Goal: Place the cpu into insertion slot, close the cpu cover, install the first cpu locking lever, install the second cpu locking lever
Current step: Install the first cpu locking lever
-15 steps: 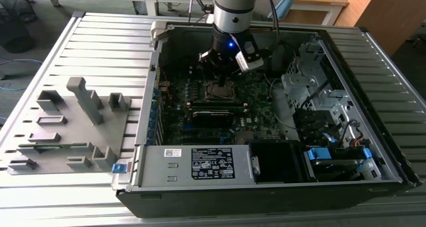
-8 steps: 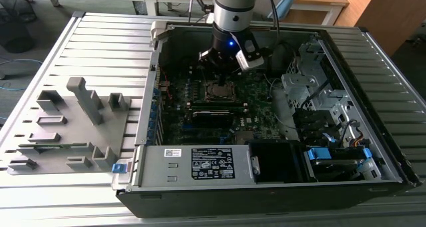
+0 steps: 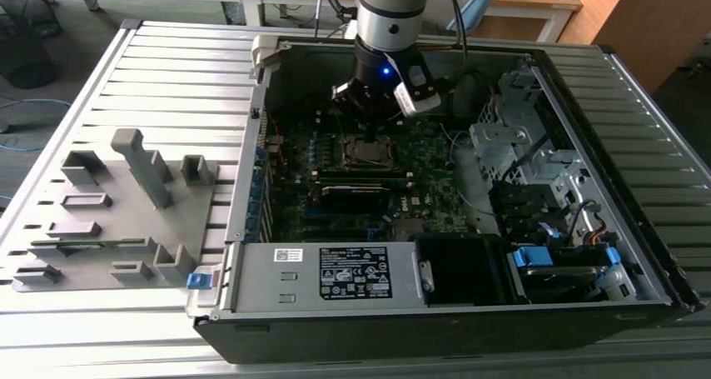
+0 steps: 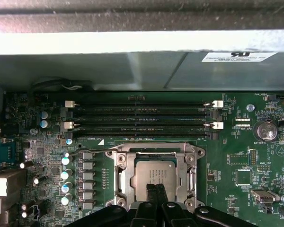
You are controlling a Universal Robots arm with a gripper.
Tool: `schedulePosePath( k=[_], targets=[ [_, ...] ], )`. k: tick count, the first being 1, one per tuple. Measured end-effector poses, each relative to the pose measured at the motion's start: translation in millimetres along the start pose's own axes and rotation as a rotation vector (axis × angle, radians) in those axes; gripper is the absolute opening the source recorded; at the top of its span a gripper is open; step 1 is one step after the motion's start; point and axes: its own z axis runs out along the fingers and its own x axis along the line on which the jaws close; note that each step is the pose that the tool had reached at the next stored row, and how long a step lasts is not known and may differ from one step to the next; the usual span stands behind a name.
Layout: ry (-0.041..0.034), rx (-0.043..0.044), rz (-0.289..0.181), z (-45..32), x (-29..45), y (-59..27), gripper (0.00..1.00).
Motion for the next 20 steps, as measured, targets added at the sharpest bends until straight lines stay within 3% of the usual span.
schedulePosePath(
  k=[10, 20],
  targets=[
    [-0.0001, -0.0001, 0.000, -0.5, 0.4, 0.0, 0.10],
    [-0.0001, -0.0002, 0.000, 0.0, 13.8, -0.3, 0.10]
  ],
)
